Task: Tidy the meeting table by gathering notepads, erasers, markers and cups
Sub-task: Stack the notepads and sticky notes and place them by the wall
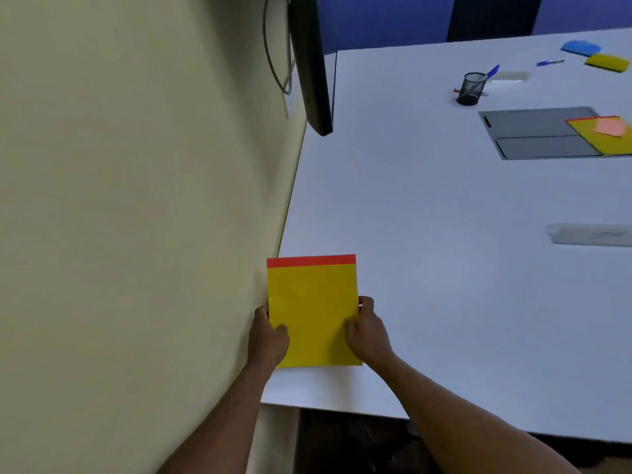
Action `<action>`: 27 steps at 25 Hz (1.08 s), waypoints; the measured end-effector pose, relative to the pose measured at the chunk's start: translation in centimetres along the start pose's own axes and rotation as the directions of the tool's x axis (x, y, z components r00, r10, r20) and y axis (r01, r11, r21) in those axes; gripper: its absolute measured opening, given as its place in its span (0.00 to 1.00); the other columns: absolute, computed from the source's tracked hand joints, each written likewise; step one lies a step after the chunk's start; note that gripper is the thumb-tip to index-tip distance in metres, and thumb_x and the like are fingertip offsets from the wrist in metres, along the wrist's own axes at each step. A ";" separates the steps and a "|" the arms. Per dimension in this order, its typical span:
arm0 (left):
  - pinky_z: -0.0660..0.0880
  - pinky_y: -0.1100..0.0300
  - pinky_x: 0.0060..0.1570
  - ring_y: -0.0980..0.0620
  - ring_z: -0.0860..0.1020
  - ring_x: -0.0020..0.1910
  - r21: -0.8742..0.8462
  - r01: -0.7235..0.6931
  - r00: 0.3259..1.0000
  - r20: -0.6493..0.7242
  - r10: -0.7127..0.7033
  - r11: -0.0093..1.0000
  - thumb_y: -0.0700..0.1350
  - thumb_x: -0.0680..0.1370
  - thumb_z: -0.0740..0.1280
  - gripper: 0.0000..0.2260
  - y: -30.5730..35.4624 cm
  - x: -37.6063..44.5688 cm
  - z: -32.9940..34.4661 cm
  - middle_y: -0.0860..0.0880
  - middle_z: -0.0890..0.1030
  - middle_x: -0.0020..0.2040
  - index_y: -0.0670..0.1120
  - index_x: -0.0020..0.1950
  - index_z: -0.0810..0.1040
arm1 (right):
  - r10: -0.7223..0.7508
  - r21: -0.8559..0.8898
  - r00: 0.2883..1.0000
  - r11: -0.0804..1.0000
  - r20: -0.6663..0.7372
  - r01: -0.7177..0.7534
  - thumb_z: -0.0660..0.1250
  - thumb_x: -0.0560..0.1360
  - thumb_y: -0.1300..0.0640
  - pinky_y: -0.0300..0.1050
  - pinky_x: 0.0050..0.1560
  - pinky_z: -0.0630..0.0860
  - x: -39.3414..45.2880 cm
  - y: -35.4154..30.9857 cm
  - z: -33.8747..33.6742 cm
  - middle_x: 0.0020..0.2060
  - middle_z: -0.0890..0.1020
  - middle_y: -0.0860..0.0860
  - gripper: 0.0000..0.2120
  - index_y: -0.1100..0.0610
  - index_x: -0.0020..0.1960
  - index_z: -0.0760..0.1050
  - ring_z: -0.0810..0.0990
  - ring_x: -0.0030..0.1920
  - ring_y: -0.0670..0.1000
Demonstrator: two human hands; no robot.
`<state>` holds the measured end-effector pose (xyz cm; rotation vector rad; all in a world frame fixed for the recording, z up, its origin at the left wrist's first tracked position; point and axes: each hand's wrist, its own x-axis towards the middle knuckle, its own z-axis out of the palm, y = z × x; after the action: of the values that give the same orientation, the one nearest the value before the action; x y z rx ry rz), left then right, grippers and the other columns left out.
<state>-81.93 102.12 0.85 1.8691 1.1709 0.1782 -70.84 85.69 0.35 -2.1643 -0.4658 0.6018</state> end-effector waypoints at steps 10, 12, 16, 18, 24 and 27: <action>0.73 0.57 0.39 0.44 0.77 0.41 0.250 0.126 0.978 0.131 -0.162 0.960 0.34 0.74 0.65 0.15 2.7 8.5 3.9 0.39 0.82 0.51 0.37 0.61 0.77 | 0.242 -0.046 0.960 0.970 0.142 -0.238 0.66 0.73 0.58 0.49 0.56 0.74 8.4 2.0 -1.8 0.60 0.73 0.59 0.22 0.60 0.66 0.70 0.76 0.58 0.58; 0.73 0.56 0.40 0.42 0.79 0.47 0.269 0.139 0.975 0.129 -0.178 0.953 0.36 0.74 0.66 0.18 2.3 9.2 4.7 0.39 0.81 0.54 0.37 0.64 0.75 | 0.258 -0.050 0.951 0.966 0.172 -0.253 0.66 0.72 0.59 0.49 0.53 0.75 9.1 2.9 -1.6 0.58 0.74 0.59 0.19 0.61 0.62 0.72 0.77 0.55 0.57; 0.79 0.50 0.48 0.39 0.78 0.53 0.313 0.176 0.970 0.105 -0.218 0.933 0.38 0.73 0.68 0.23 2.0 9.4 5.2 0.37 0.77 0.59 0.37 0.67 0.72 | 0.246 -0.070 0.948 0.969 0.201 -0.236 0.67 0.70 0.59 0.45 0.47 0.74 9.5 3.5 -1.5 0.53 0.75 0.59 0.12 0.59 0.53 0.73 0.77 0.48 0.56; 0.78 0.49 0.51 0.38 0.77 0.55 0.362 0.186 0.970 0.082 -0.230 0.914 0.39 0.72 0.69 0.23 2.4 9.2 5.6 0.36 0.75 0.61 0.37 0.67 0.72 | 0.225 -0.065 0.953 0.974 0.205 -0.216 0.68 0.71 0.59 0.47 0.52 0.76 9.5 3.8 -1.6 0.55 0.74 0.58 0.16 0.60 0.57 0.73 0.78 0.51 0.57; 0.73 0.49 0.52 0.37 0.72 0.61 0.481 0.170 0.968 0.082 -0.237 0.860 0.42 0.73 0.70 0.24 3.1 7.6 6.3 0.36 0.69 0.65 0.37 0.66 0.69 | 0.171 -0.107 0.956 0.983 0.236 -0.150 0.68 0.72 0.57 0.49 0.57 0.74 8.0 4.3 -2.3 0.61 0.73 0.59 0.22 0.61 0.64 0.69 0.76 0.57 0.57; 0.72 0.48 0.56 0.37 0.70 0.64 0.512 0.125 0.972 0.107 -0.207 0.850 0.46 0.75 0.70 0.27 4.0 6.7 6.1 0.37 0.68 0.67 0.38 0.69 0.65 | 0.162 -0.178 0.957 0.976 0.239 -0.121 0.68 0.74 0.52 0.49 0.65 0.69 6.9 4.3 -2.9 0.68 0.69 0.59 0.31 0.60 0.72 0.62 0.70 0.67 0.57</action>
<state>-72.41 103.06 -1.86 2.1616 1.3479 -0.4101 -63.10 84.91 -3.29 -2.2999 -0.5115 0.9566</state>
